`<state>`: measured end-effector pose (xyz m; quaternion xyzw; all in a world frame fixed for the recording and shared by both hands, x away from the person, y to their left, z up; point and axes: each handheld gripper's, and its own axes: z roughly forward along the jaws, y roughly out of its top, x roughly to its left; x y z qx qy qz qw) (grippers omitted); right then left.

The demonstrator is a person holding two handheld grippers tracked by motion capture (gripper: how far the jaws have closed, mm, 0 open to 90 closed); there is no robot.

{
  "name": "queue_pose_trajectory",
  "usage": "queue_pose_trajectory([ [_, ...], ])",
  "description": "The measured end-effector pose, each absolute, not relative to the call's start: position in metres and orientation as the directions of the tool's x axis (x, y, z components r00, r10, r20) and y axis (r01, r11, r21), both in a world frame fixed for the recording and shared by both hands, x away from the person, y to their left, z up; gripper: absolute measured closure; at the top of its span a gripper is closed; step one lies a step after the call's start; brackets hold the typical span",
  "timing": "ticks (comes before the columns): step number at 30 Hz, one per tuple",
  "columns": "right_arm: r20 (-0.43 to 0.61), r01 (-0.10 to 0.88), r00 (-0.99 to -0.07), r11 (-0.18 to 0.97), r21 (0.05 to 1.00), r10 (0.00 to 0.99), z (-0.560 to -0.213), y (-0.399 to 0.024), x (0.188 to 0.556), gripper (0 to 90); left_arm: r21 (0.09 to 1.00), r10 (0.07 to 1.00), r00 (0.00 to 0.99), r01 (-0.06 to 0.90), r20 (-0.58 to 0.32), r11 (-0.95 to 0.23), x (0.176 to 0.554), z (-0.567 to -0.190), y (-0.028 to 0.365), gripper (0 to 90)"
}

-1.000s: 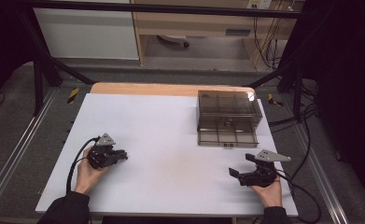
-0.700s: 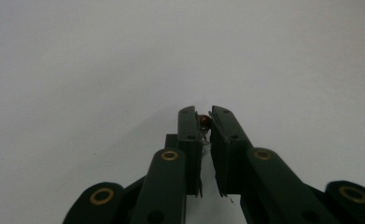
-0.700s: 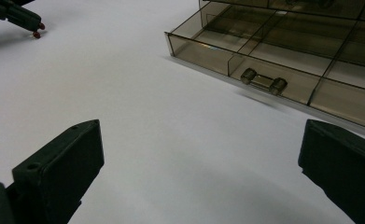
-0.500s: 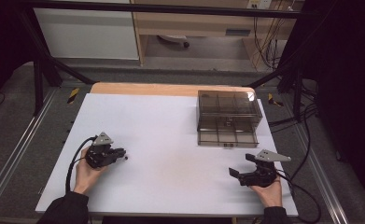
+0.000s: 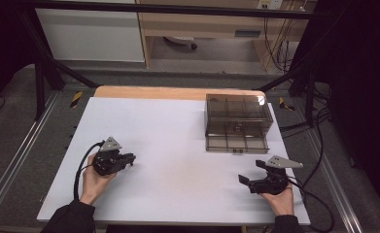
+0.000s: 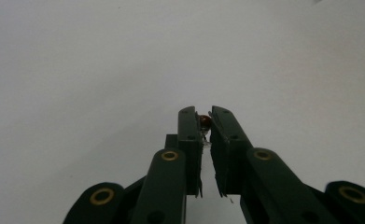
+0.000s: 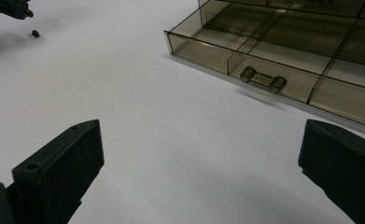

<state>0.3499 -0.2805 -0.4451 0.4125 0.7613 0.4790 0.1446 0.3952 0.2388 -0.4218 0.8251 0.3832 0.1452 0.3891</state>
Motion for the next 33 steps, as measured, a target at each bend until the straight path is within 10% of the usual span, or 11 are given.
queue_pose_trajectory([
  [33,0.171,0.492,-0.622,0.212,0.844,0.764,-0.446,-0.28,0.35,0.7,0.747,0.659,0.75,0.467,-0.052,-0.474,0.397,-0.407,0.136,82.3],
])
